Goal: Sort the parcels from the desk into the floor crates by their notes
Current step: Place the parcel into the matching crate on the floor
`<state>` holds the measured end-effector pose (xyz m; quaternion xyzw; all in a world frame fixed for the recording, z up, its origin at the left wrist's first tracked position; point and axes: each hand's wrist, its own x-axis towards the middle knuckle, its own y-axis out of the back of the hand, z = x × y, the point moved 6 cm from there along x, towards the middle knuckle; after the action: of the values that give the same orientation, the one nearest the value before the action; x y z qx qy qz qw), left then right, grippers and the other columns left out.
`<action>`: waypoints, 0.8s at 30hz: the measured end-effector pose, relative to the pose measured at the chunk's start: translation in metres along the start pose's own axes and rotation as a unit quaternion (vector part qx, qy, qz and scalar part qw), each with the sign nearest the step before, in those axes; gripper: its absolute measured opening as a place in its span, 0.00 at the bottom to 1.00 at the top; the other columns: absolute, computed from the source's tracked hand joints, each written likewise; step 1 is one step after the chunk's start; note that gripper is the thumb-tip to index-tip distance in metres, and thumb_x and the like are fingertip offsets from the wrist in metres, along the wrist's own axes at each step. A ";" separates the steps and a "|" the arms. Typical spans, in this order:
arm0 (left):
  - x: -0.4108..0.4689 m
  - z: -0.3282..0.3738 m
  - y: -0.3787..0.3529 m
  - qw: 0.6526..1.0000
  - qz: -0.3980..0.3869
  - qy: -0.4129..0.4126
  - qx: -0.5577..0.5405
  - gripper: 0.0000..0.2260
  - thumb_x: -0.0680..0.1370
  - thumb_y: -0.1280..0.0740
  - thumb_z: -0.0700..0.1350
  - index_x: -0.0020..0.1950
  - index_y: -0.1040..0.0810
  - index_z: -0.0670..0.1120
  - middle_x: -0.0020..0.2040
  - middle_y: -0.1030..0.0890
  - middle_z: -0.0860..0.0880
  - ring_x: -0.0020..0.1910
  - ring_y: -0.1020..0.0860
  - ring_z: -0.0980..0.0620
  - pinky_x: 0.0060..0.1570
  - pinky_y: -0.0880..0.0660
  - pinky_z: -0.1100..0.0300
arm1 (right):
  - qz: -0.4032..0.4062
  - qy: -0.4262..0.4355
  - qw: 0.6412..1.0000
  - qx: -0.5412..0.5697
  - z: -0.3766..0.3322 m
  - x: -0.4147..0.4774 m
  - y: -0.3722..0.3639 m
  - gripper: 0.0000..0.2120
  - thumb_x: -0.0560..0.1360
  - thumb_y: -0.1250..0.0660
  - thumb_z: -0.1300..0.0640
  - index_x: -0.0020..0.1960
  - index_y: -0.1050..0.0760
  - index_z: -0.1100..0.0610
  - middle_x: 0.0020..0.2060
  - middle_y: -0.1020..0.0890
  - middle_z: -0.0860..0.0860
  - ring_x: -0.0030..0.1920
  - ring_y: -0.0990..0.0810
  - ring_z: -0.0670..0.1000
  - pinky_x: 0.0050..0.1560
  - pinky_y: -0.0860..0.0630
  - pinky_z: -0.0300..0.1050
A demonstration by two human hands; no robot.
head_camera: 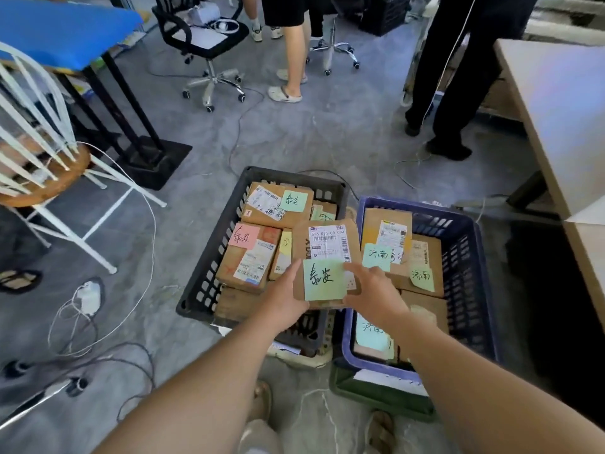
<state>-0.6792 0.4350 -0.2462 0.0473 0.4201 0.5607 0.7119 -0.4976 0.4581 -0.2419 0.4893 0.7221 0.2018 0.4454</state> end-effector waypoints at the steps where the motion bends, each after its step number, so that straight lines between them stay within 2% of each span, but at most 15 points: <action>1: 0.005 -0.008 0.007 1.000 -0.008 -0.004 0.005 0.39 0.77 0.32 0.38 0.79 0.52 0.60 0.71 0.28 0.51 0.58 0.23 0.48 0.43 0.25 0.63 | 0.000 -0.009 1.000 0.009 -0.007 0.002 -0.008 0.31 0.77 0.35 0.58 0.76 0.41 0.45 0.62 0.33 0.55 0.50 0.24 0.53 0.49 0.20 0.47; 4: 0.019 -0.029 0.033 0.999 -0.018 -0.013 0.040 0.39 0.78 0.33 0.39 0.79 0.53 0.61 0.71 0.29 0.52 0.46 0.23 0.53 0.30 0.31 0.67 | 0.004 -0.031 0.999 0.024 -0.030 0.012 -0.032 0.30 0.77 0.35 0.58 0.76 0.41 0.45 0.60 0.32 0.54 0.48 0.23 0.53 0.49 0.21 0.47; 5: 0.025 -0.037 0.042 0.999 -0.017 -0.012 0.046 0.39 0.77 0.33 0.39 0.79 0.53 0.61 0.71 0.29 0.52 0.43 0.24 0.54 0.28 0.32 0.66 | 0.007 -0.035 0.999 0.028 -0.038 0.017 -0.039 0.30 0.77 0.36 0.58 0.76 0.42 0.45 0.60 0.32 0.54 0.47 0.23 0.53 0.49 0.21 0.47; 6: 0.030 -0.044 0.051 0.999 -0.015 -0.010 0.051 0.40 0.77 0.33 0.39 0.78 0.53 0.61 0.72 0.30 0.52 0.43 0.24 0.53 0.29 0.31 0.65 | 0.010 -0.037 0.999 0.031 -0.047 0.023 -0.045 0.30 0.78 0.36 0.59 0.76 0.42 0.45 0.60 0.32 0.54 0.47 0.22 0.54 0.49 0.21 0.48; 10: 0.045 -0.069 0.077 0.997 -0.008 -0.012 0.079 0.40 0.76 0.31 0.40 0.79 0.52 0.60 0.74 0.33 0.53 0.55 0.22 0.48 0.39 0.27 0.60 | 0.003 -0.040 0.998 0.042 -0.072 0.040 -0.066 0.28 0.78 0.36 0.56 0.75 0.40 0.45 0.61 0.32 0.55 0.50 0.22 0.57 0.51 0.21 0.49; 14: 0.053 -0.089 0.083 0.995 -0.010 -0.011 0.102 0.41 0.76 0.31 0.41 0.79 0.53 0.61 0.75 0.34 0.53 0.57 0.22 0.46 0.44 0.24 0.56 | -0.006 -0.037 0.999 0.036 -0.078 0.053 -0.084 0.28 0.78 0.36 0.57 0.75 0.40 0.46 0.62 0.32 0.56 0.50 0.22 0.57 0.51 0.21 0.51; 19: 0.065 -0.106 0.081 0.991 -0.021 -0.004 0.131 0.41 0.76 0.31 0.42 0.79 0.54 0.60 0.67 0.26 0.50 0.56 0.24 0.49 0.51 0.24 0.53 | -0.028 -0.045 0.998 0.031 -0.074 0.066 -0.107 0.27 0.79 0.39 0.56 0.76 0.41 0.45 0.66 0.32 0.55 0.53 0.22 0.55 0.50 0.22 0.46; 22: 0.070 -0.113 0.080 0.989 -0.026 -0.009 0.144 0.40 0.76 0.32 0.41 0.79 0.54 0.58 0.71 0.28 0.53 0.62 0.26 0.50 0.55 0.25 0.53 | -0.047 -0.050 0.997 0.033 -0.072 0.071 -0.121 0.27 0.80 0.40 0.57 0.76 0.42 0.45 0.69 0.34 0.55 0.57 0.23 0.56 0.54 0.23 0.47; 24: 0.074 -0.117 0.080 0.988 -0.030 -0.012 0.150 0.40 0.77 0.32 0.40 0.79 0.55 0.58 0.71 0.29 0.54 0.63 0.26 0.50 0.55 0.26 0.53 | -0.061 -0.057 0.996 0.041 -0.072 0.074 -0.129 0.27 0.80 0.41 0.57 0.77 0.43 0.45 0.68 0.33 0.55 0.58 0.24 0.56 0.57 0.24 0.48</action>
<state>-0.8150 0.4793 -0.3192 0.1474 0.4921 0.4693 0.7183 -0.6350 0.4776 -0.3311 0.4727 0.7319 0.1163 0.4768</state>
